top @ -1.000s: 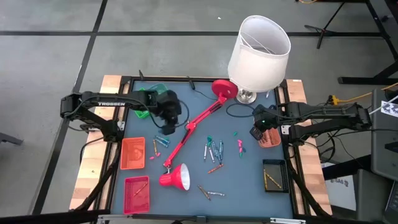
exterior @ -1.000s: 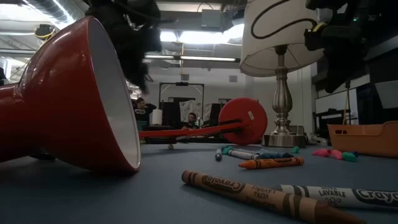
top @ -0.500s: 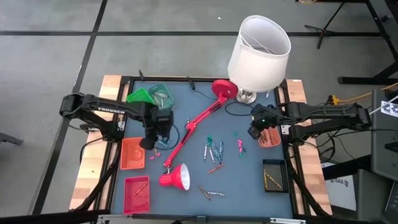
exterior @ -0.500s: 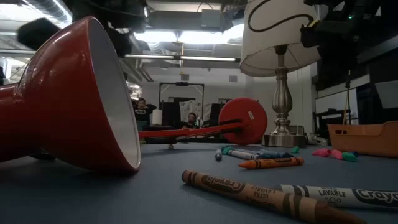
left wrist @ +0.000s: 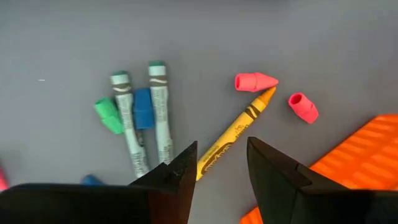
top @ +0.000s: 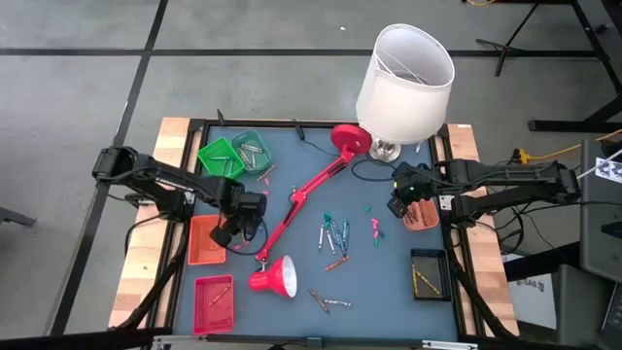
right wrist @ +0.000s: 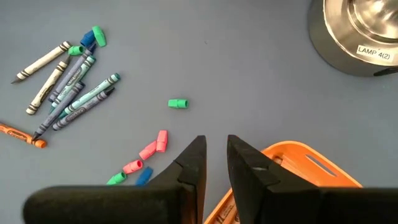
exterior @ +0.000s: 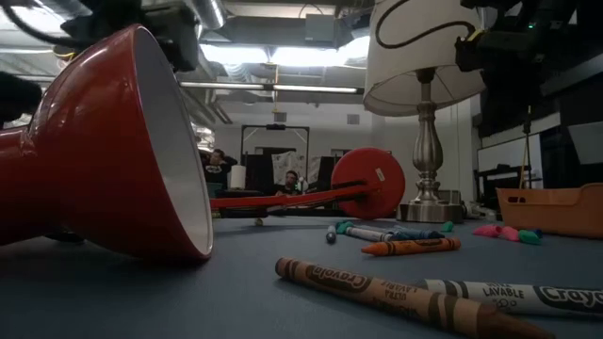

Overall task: Sort crayons
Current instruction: Put the bottom yellow crayon into the black bin

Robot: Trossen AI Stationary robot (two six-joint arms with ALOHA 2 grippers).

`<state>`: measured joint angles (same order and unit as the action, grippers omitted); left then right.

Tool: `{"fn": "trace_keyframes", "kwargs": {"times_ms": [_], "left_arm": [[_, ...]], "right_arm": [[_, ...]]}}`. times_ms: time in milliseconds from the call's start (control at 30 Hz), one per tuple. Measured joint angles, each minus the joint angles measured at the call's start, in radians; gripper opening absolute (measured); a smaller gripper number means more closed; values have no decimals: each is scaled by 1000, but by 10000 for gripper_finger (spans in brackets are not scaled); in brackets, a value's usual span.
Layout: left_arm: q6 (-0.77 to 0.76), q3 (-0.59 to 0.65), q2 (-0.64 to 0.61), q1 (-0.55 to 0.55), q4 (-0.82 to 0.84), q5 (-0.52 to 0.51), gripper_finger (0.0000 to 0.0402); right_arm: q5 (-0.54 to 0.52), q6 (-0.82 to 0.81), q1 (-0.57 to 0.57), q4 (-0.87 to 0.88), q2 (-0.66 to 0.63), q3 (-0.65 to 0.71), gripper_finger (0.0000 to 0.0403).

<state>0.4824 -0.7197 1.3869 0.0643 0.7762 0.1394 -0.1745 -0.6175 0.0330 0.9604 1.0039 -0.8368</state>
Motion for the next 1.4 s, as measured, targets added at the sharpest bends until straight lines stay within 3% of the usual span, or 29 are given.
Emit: {"fn": "trace_keyframes", "kwargs": {"times_ms": [433, 667, 1067, 1400], "left_arm": [[1, 148, -4, 14, -170, 3, 124], [1, 164, -5, 14, -191, 1, 119], [1, 166, -3, 15, -211, -21, 39], [0, 158, -8, 15, -208, -34, 7]], "right_arm": [[0, 0, 0, -1, 0, 0, 63], [0, 0, 0, -2, 0, 0, 63], [0, 0, 0, -53, 0, 0, 63], [0, 0, 0, -55, 0, 0, 63]]}}
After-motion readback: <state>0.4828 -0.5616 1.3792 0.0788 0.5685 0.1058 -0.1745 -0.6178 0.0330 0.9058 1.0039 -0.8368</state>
